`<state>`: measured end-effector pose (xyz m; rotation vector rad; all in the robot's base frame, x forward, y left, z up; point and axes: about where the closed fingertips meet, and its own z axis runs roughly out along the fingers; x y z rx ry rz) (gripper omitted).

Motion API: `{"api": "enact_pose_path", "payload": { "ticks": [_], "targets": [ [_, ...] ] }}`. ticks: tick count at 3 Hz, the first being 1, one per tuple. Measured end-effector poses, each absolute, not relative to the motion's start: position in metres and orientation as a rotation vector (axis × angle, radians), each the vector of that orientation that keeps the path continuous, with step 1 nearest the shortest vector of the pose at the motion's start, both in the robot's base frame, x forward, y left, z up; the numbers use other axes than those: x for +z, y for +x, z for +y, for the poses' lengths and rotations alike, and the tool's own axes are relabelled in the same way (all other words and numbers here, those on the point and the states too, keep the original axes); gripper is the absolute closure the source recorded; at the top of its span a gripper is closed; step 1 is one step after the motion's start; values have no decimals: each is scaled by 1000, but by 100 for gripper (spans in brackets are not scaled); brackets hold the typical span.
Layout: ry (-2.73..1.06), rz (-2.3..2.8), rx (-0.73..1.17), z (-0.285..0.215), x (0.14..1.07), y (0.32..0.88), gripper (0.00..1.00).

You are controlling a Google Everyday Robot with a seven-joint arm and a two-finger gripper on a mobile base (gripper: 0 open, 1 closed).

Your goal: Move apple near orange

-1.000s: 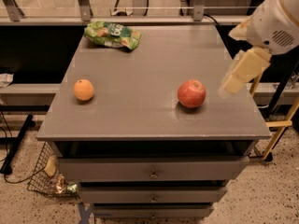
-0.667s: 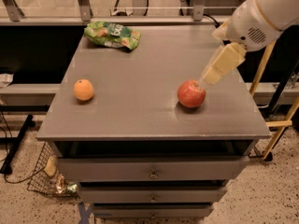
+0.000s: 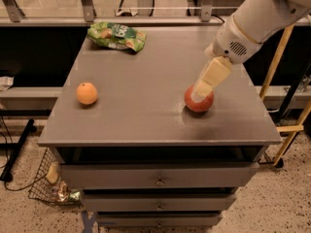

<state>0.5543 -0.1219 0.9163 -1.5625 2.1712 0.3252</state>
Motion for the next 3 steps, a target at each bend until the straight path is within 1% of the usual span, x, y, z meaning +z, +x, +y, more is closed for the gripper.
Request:
{"api": "enact_pose_path", "payload": {
  "ticks": [2, 3],
  "targets": [
    [-1540, 2283, 354, -137, 872, 552, 0],
    [-1554, 2279, 373, -131, 860, 555, 17]
  ]
}}
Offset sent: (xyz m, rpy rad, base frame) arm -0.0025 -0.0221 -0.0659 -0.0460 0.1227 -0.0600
